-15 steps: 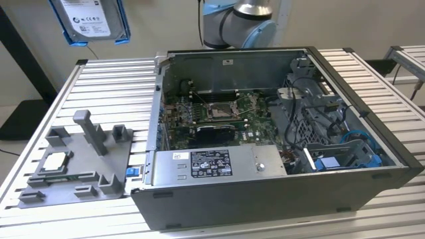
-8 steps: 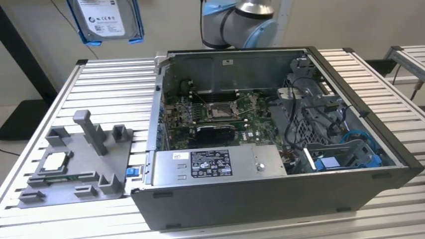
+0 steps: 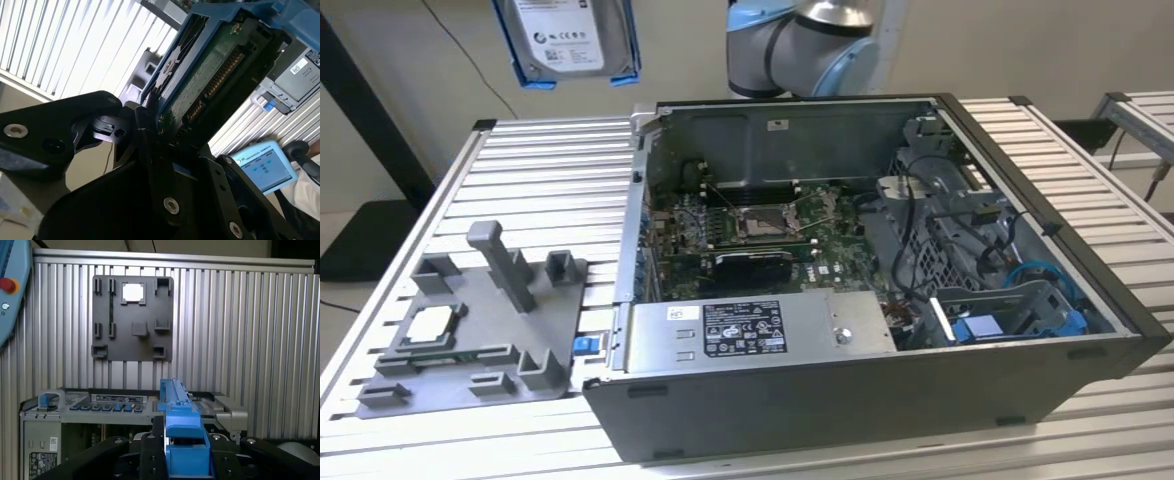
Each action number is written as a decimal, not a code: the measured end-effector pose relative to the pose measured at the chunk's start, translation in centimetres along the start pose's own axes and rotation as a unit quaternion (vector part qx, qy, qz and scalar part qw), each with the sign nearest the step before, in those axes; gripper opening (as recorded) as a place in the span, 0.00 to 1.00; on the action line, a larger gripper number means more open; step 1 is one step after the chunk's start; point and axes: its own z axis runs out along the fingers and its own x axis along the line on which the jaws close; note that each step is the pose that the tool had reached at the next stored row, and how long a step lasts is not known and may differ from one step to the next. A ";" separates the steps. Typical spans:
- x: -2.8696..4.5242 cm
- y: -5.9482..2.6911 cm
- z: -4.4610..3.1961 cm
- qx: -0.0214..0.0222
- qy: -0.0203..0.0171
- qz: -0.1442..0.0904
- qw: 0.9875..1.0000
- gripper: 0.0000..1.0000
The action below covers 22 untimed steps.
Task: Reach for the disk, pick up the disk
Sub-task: 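Pick up the disk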
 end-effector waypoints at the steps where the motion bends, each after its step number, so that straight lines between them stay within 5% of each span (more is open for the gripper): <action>1: 0.00 -0.37 -0.01 0.000 0.000 0.000 1.000 0.00; 22: 0.06 -8.58 -0.17 0.000 0.000 0.000 1.000 0.00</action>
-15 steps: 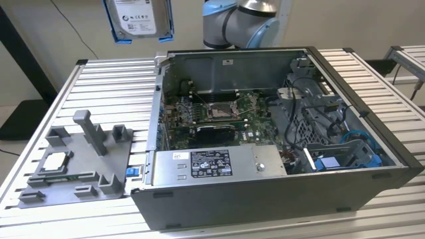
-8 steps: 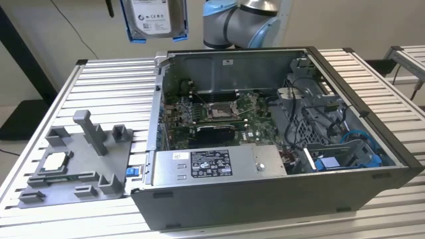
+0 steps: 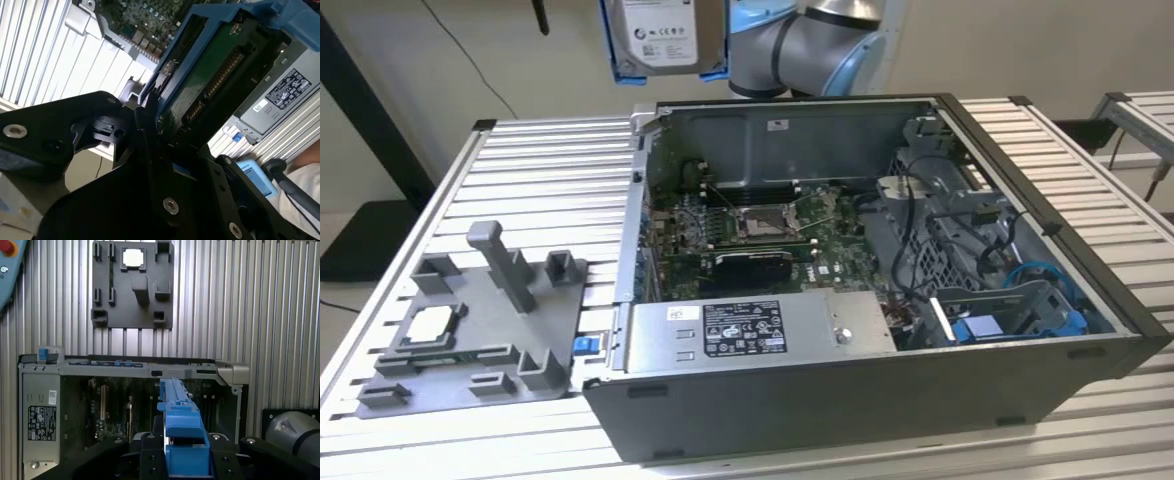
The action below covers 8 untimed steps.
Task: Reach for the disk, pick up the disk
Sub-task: 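Pick up the disk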
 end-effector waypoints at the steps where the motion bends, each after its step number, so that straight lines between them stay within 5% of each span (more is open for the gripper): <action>1: 0.00 -0.39 -0.01 0.000 0.000 0.000 1.000 0.00; 8: 0.02 -3.21 -0.06 0.000 0.000 0.000 1.000 0.00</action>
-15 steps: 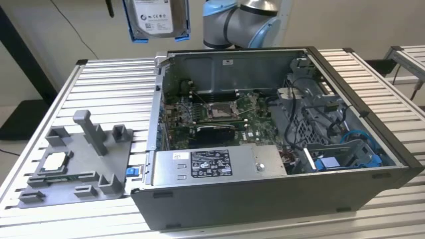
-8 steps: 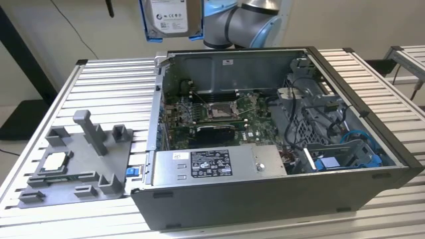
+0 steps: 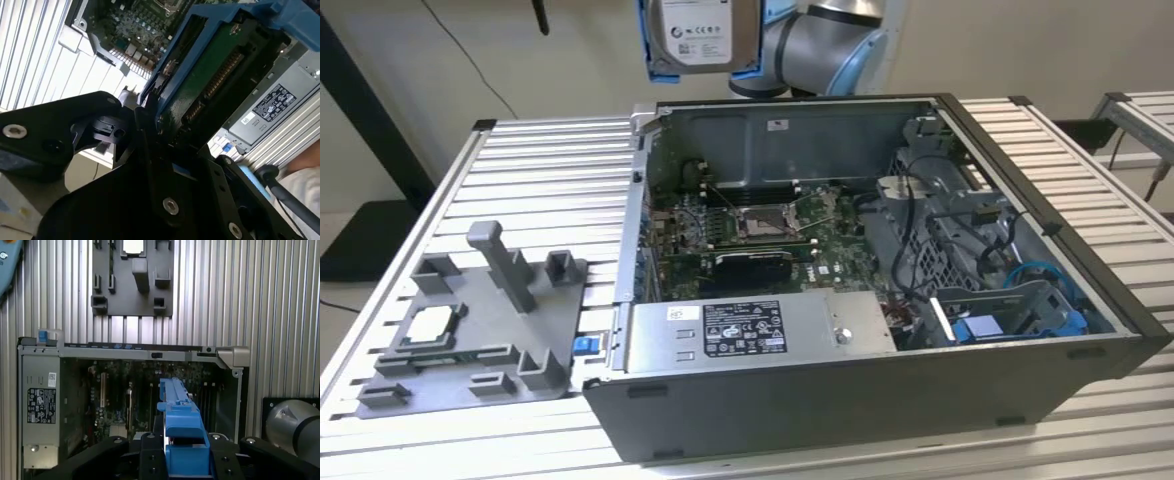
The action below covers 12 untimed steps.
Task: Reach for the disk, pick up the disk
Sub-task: 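Pick up the disk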
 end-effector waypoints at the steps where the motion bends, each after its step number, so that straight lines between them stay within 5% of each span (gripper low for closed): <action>1: 0.00 -0.44 -0.01 0.000 0.000 0.000 1.000 0.00; 12: 0.04 -5.37 -0.10 0.000 0.000 0.000 1.000 0.00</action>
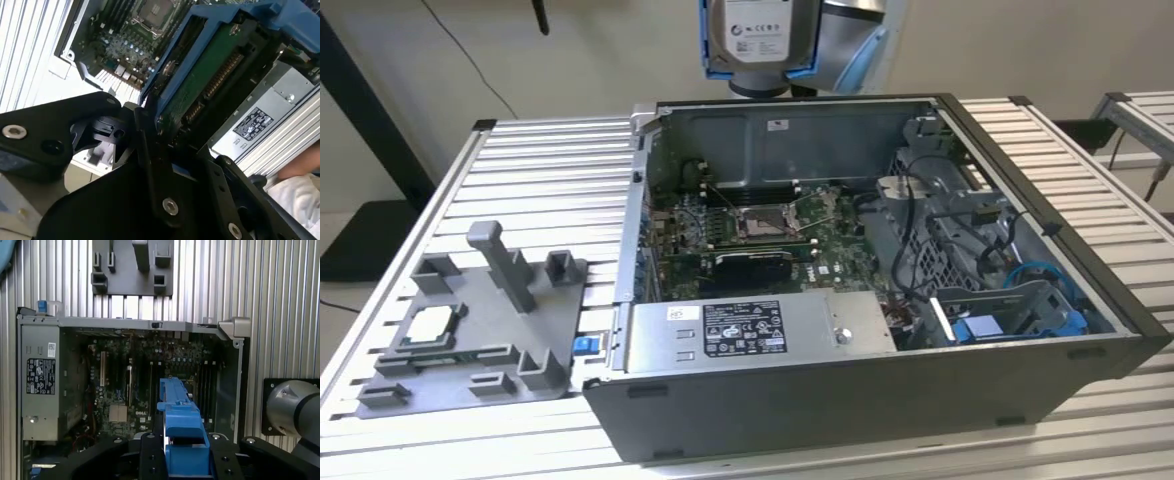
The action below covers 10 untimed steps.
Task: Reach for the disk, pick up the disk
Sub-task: 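Pick up the disk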
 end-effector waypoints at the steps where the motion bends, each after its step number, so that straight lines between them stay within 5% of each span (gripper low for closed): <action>1: 0.00 -0.47 -0.01 0.000 0.000 0.000 1.000 0.00; 10: 0.03 -4.55 -0.09 0.000 0.000 0.000 1.000 0.00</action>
